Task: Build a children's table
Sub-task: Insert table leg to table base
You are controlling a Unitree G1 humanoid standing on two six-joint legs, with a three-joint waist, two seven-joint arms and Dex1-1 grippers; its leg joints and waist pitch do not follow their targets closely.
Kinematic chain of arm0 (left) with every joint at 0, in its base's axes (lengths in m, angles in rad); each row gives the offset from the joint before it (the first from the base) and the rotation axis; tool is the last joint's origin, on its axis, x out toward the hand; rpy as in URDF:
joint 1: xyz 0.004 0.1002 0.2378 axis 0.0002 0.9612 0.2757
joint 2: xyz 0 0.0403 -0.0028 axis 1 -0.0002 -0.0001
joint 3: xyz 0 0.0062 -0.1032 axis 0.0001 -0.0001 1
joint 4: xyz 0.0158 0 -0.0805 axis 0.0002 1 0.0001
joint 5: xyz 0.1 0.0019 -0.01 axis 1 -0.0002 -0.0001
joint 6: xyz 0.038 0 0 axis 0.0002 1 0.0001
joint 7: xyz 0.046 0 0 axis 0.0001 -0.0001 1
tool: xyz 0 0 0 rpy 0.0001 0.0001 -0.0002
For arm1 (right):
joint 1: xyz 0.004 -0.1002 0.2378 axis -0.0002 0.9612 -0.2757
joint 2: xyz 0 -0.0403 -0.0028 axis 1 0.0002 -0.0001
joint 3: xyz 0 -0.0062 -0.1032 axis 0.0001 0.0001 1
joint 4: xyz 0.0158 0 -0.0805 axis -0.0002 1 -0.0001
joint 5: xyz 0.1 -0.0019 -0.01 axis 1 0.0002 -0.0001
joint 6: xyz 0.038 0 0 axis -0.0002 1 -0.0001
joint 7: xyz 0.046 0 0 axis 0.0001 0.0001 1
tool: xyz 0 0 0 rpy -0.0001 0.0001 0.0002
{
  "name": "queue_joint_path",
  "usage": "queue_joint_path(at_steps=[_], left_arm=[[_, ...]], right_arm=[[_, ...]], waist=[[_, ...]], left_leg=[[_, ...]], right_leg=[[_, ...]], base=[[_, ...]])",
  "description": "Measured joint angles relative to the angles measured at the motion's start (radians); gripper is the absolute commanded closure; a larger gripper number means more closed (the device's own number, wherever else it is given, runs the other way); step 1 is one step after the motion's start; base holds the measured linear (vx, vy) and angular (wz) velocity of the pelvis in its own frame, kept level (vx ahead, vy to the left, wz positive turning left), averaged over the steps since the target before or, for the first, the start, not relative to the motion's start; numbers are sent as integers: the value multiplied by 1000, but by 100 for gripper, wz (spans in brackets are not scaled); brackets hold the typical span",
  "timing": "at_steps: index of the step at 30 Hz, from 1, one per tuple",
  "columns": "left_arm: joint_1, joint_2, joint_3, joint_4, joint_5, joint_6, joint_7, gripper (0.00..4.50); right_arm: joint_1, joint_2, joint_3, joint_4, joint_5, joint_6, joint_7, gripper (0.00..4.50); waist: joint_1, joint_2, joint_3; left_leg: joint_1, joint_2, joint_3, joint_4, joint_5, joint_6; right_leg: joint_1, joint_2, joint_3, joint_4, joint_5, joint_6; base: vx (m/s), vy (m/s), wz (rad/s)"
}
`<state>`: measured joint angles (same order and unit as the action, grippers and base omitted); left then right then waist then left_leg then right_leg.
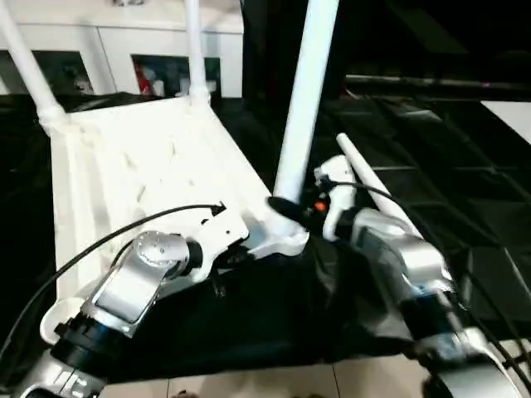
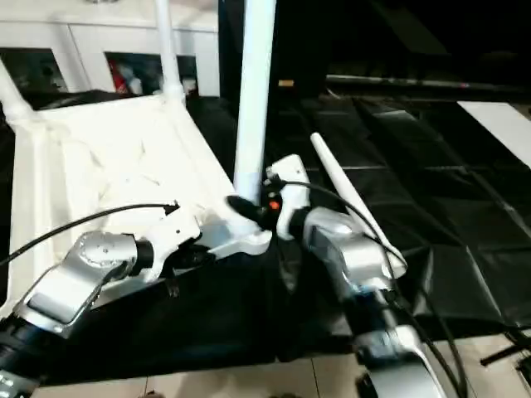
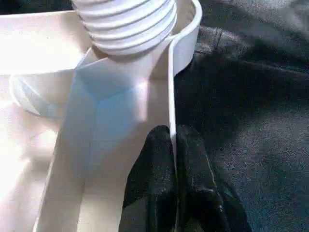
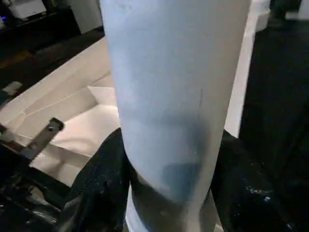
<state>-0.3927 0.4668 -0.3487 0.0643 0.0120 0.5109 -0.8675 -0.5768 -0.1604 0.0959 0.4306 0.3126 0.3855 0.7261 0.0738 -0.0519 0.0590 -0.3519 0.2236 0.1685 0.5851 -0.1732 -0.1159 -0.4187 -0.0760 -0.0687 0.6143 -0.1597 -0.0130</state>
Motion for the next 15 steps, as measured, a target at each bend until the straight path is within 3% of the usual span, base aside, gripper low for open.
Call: queue_joint_path(at_steps=[6, 15], left_arm=[[-7, 10, 0, 41, 3, -53, -12, 450], [-14, 23, 0, 68, 4, -91, -44, 450]], right_arm=[[-57, -34, -9, 94, -16, -7, 20, 259], [-66, -70, -12, 96, -2, 47, 89, 259]], waist=[[2, -2, 0], [5, -4, -2]], left_leg=[[1, 0, 0, -1, 0, 0], [1, 0, 0, 0, 0, 0]], right_leg=[[1, 0, 0, 3, 0, 0], [2, 0, 0, 3, 0, 0]], base=[[0, 0, 0], [0, 0, 0]])
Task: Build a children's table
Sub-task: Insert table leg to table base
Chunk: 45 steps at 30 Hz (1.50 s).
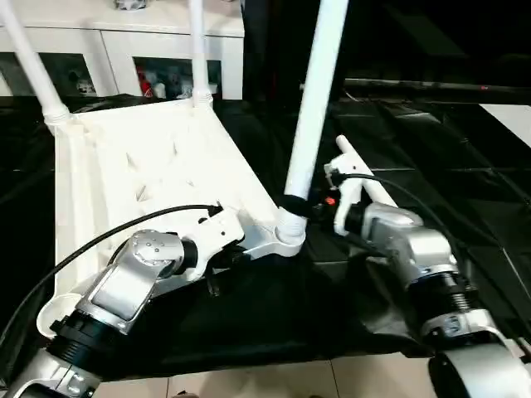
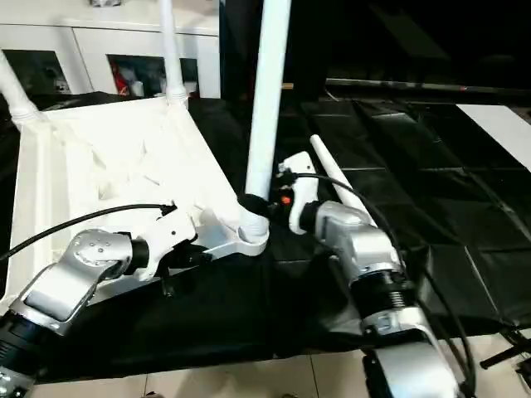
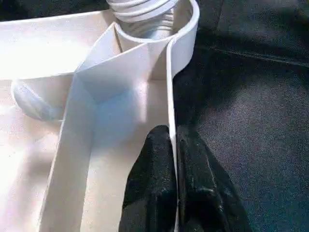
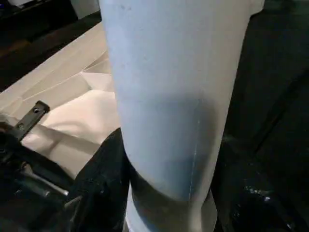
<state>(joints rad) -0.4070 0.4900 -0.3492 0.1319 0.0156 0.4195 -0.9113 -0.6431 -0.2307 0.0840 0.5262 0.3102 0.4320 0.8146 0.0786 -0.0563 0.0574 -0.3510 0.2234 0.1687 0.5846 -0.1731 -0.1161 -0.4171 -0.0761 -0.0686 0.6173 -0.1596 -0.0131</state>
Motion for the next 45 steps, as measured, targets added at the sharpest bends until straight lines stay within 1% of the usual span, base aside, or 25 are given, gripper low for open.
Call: queue_joint_path(at_steps=[3, 5, 10, 12, 20, 23, 29, 30, 35, 38, 40, 42, 44, 45], left_arm=[[-10, -2, -2, 18, 0, -8, -6, 450], [-18, -3, -3, 30, 0, -12, -13, 450], [-27, -5, -3, 49, 2, -29, -23, 450], [-28, -4, -4, 53, 2, -33, -27, 450], [-33, -6, -7, 58, 3, -43, -37, 450], [-33, -5, -7, 61, 4, -44, -37, 450], [-35, -5, -7, 66, 11, -46, -36, 450], [-35, -7, -7, 68, 12, -46, -37, 450], [-35, -9, -7, 69, 14, -46, -38, 450], [-37, -11, -11, 72, 17, -51, -41, 450], [-40, -16, -12, 82, 16, -55, -45, 450], [-43, -20, -13, 89, 16, -57, -46, 450], [-45, -21, -13, 93, 16, -59, -46, 450], [-47, -22, -13, 99, 16, -62, -47, 450]], right_arm=[[-19, 1, 0, 27, 0, 3, 3, 259], [-19, 3, 0, 27, -1, 5, 2, 259], [-16, 3, 14, 28, -8, 45, 17, 259], [-17, -5, 23, 23, -11, 49, 23, 259], [-17, -15, 24, 10, -12, 66, 34, 259], [-17, -4, 16, 30, -11, 47, 30, 259], [-5, 29, -24, 68, 3, 11, -6, 259], [14, 39, -44, 68, 13, -10, -13, 259], [68, 70, -105, 72, 62, -59, -33, 259], [100, 85, -121, 63, 76, -97, -42, 259], [127, 101, -136, 51, 80, -126, -54, 259], [158, 112, -139, 28, 83, -161, -68, 260], [177, 118, -136, 16, 81, -190, -75, 261], [194, 123, -131, 2, 73, -217, -81, 261]], waist=[[2, 0, 0], [4, 0, 0], [7, 1, 0], [9, 0, 0], [10, 0, 0], [10, 0, 0], [10, -2, -2], [10, -3, -3], [9, -2, -4], [10, -3, -5], [12, 2, -8], [13, 4, -9], [13, 4, -10], [13, 4, -10]], left_leg=[[0, 0, 0, 0, 0, 0], [0, 0, 0, 0, 0, 0], [0, 0, 0, 0, 0, 0], [0, 0, 0, 0, 0, 0], [0, 0, 0, -1, 0, 0], [0, 0, 0, -1, 0, 0], [0, 0, -1, 0, 0, 0], [1, 0, -1, -1, 0, 0], [1, 0, -1, 0, 0, 0], [1, 0, -1, -1, 0, 0], [1, 0, -1, -2, 0, 0], [2, 0, -1, -3, 0, 0], [2, 0, -1, -4, 0, 0], [2, 0, -1, -4, 0, 0]], right_leg=[[0, 0, 0, 0, 0, 0], [0, 0, 0, 0, 0, 0], [-1, 0, 0, 0, 0, 0], [0, 0, 0, 0, 0, 0], [-1, 0, 0, 0, 0, 0], [0, 0, 0, 0, 0, 0], [0, 0, 0, 0, 0, 0], [0, 0, 0, -1, 0, 0], [1, 0, -1, -1, 0, 0], [2, 0, -1, -1, 0, 0], [2, 0, -1, -3, 0, 0], [3, 0, -1, -4, 0, 0], [3, 0, -1, -4, 0, 0], [3, 0, -1, -4, 0, 0]], base=[[0, 0, 0], [0, 0, 0], [0, 0, 0], [0, 0, 0], [0, 0, 0], [0, 0, 0], [0, 0, 0], [0, 0, 0], [0, 0, 0], [0, 0, 0], [0, 0, 0], [0, 0, 0], [0, 0, 0], [0, 0, 0]])
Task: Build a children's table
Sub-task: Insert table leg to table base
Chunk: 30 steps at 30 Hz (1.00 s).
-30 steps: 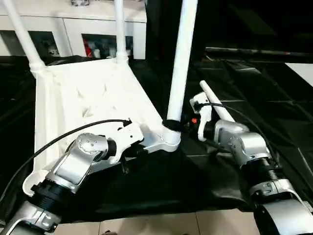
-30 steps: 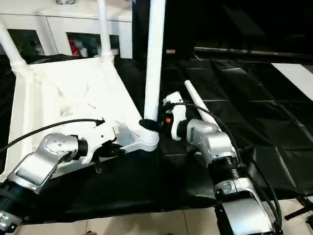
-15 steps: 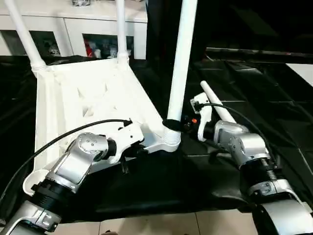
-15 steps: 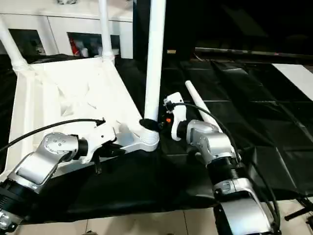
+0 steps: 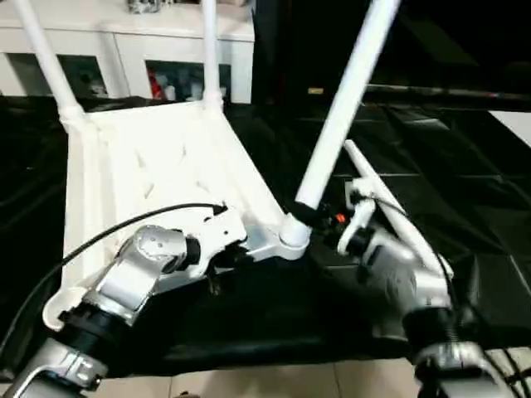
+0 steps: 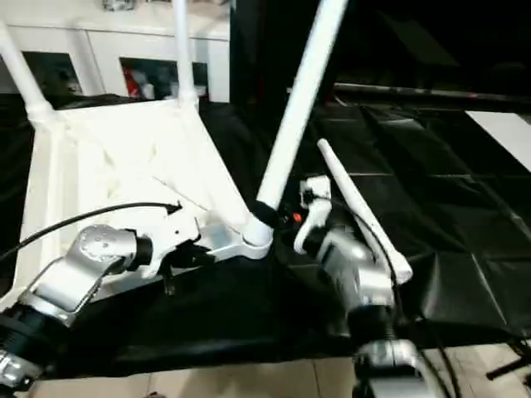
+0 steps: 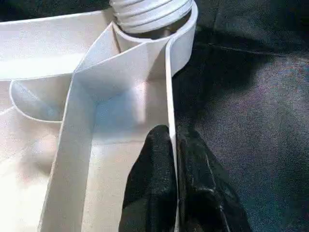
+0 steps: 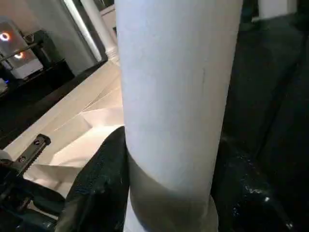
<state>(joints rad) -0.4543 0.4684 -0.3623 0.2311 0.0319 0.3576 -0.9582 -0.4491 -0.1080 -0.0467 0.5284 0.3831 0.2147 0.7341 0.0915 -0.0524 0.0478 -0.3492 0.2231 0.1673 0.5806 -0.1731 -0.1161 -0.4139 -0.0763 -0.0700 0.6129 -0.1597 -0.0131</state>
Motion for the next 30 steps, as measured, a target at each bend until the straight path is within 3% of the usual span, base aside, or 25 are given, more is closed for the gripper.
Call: queue_joint_path(at_steps=[6, 16, 23, 30], left_arm=[[-11, -6, 0, 20, 3, -3, 3, 450], [-12, -8, -3, 21, 3, -13, -2, 450], [-18, -10, -6, 32, 3, -20, -9, 450], [-20, -9, -6, 42, 4, -30, -11, 450]], right_arm=[[45, 46, -5, -16, -23, -98, -50, 261], [93, 64, -13, -39, -5, -149, -63, 261], [103, 69, -24, -47, 10, -144, -63, 261], [116, 35, 29, -77, -41, -180, -50, 261]], waist=[[-3, 0, 0], [0, 2, 0], [1, 3, 0], [0, 8, 0]], left_leg=[[0, 0, -1, 0, 0, 0], [-1, 0, -1, -4, 0, 0], [-1, -1, -1, -6, 0, 0], [-1, -1, -2, -6, 0, 0]], right_leg=[[-1, 0, -1, -3, 0, 0], [0, 0, -1, -4, 0, 0], [0, 0, -1, -4, 0, 0], [0, 0, -2, -5, 0, 0]], base=[[0, 0, 0], [0, 0, 0], [0, 0, 0], [0, 0, 0]])
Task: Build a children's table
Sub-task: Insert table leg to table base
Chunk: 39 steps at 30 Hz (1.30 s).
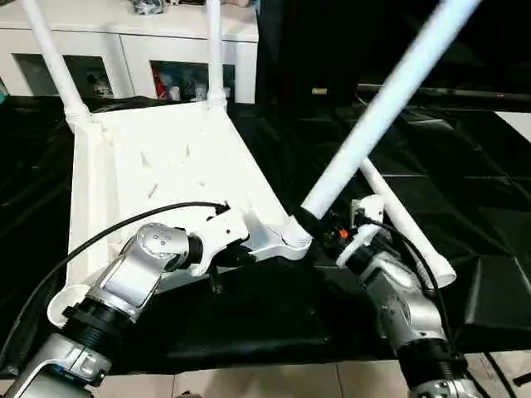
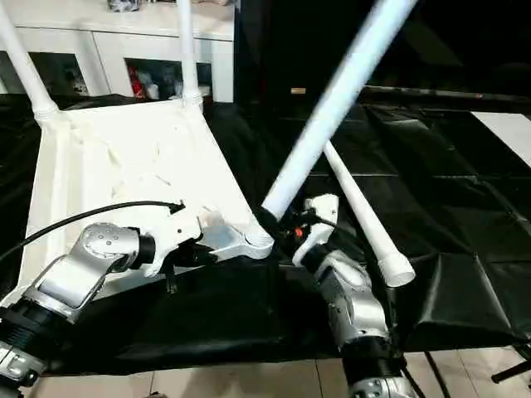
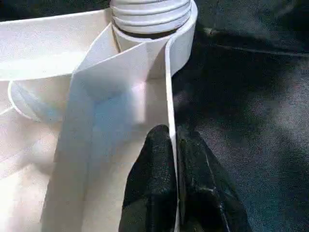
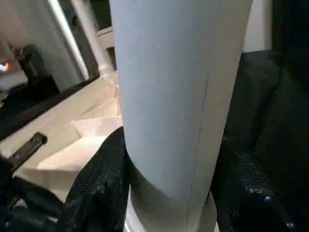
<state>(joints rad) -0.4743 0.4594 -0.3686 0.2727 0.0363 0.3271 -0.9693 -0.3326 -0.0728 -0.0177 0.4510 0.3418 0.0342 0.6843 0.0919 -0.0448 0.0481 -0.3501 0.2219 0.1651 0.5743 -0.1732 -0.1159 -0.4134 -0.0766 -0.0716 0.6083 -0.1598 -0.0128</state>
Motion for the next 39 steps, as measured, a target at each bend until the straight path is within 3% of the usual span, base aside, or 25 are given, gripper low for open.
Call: queue_joint_path(at_steps=[8, 22, 39], left_arm=[[-2, 2, 0, 8, 2, -10, -1, 450], [-8, 12, 0, 29, 9, -44, -10, 450], [6, 59, 0, 6, -20, -92, -112, 450]], right_arm=[[-23, -54, 58, -15, -57, 8, 30, 261], [-196, -147, 121, 103, -87, 125, 177, 261], [-234, -224, 157, 118, -96, 153, 414, 261]], waist=[[-3, 1, 0], [-9, 2, 1], [-1, -3, -2]], left_leg=[[0, 0, -1, 0, 0, 0], [0, 1, -8, -4, 0, 0], [0, 3, -8, -8, 0, 0]], right_leg=[[1, 0, -1, -4, 0, 0], [6, 0, -11, -18, 0, 0], [10, 0, -13, -13, -4, -2]], base=[[0, 0, 0], [0, 0, 0], [0, 0, 0]])
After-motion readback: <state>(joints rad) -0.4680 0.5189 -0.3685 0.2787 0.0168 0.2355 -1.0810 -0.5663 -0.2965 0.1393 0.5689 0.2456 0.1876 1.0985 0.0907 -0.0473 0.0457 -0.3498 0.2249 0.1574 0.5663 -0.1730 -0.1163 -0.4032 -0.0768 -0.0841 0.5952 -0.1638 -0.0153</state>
